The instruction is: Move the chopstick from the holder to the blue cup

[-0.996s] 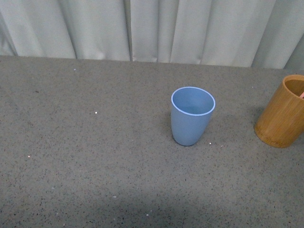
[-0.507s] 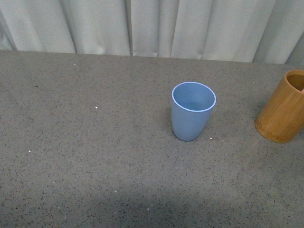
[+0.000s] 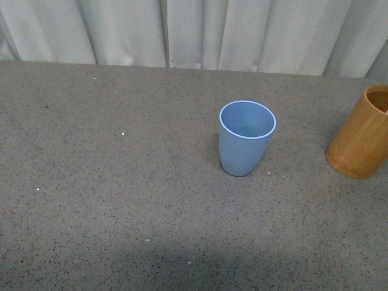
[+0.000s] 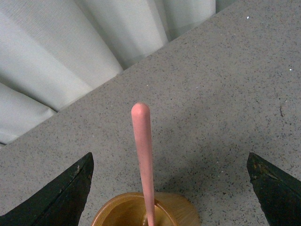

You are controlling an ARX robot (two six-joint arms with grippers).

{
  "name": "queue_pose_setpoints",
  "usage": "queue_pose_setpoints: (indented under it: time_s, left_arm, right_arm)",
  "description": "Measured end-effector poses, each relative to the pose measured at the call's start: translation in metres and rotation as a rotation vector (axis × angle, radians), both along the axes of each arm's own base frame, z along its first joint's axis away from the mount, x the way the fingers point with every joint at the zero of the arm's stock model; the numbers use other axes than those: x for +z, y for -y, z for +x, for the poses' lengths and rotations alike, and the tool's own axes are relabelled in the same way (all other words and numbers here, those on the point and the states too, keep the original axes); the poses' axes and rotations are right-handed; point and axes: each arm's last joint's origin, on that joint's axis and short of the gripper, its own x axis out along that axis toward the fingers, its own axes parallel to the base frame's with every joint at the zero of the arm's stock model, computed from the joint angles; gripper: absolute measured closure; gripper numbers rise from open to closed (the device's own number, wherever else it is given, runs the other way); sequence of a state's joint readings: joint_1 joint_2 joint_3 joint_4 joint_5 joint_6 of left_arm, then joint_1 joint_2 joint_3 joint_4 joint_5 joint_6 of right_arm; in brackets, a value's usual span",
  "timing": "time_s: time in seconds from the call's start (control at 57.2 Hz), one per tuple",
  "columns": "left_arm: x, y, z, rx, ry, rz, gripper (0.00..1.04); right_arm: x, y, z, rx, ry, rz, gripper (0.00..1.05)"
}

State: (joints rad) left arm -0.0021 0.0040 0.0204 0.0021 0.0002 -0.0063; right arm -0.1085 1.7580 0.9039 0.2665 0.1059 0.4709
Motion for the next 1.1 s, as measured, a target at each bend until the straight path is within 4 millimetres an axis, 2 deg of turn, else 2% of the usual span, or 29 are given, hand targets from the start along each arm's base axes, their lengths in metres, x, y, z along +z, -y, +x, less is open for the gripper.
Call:
queue_pose_setpoints:
  time_s: [0.262, 0.839, 0.874, 0.979, 1.101]
  left_arm:
    - [0.000, 0.000, 0.000, 0.000, 0.000, 0.000, 0.07]
    - [0.000, 0.000, 0.000, 0.000, 0.000, 0.000, 0.07]
    - [0.000, 0.000, 0.000, 0.000, 0.000, 0.000, 0.07]
    - [0.000, 0.000, 0.000, 0.000, 0.000, 0.000, 0.07]
    - [0.000, 0.000, 0.000, 0.000, 0.000, 0.000, 0.07]
  right_arm:
    - [-0.011, -0.001, 0.009, -0.004, -0.017, -0.006, 0.10]
    - [-0.021, -0.004, 0.026, 0.004, -0.020, -0.008, 0.10]
    - [-0.022, -0.004, 0.027, 0.002, -0.021, -0.008, 0.12]
    - [-0.026, -0.006, 0.029, 0.007, -0.026, -0.009, 0.34]
    - [-0.029, -0.007, 0.030, 0.011, -0.031, -0.008, 0.52]
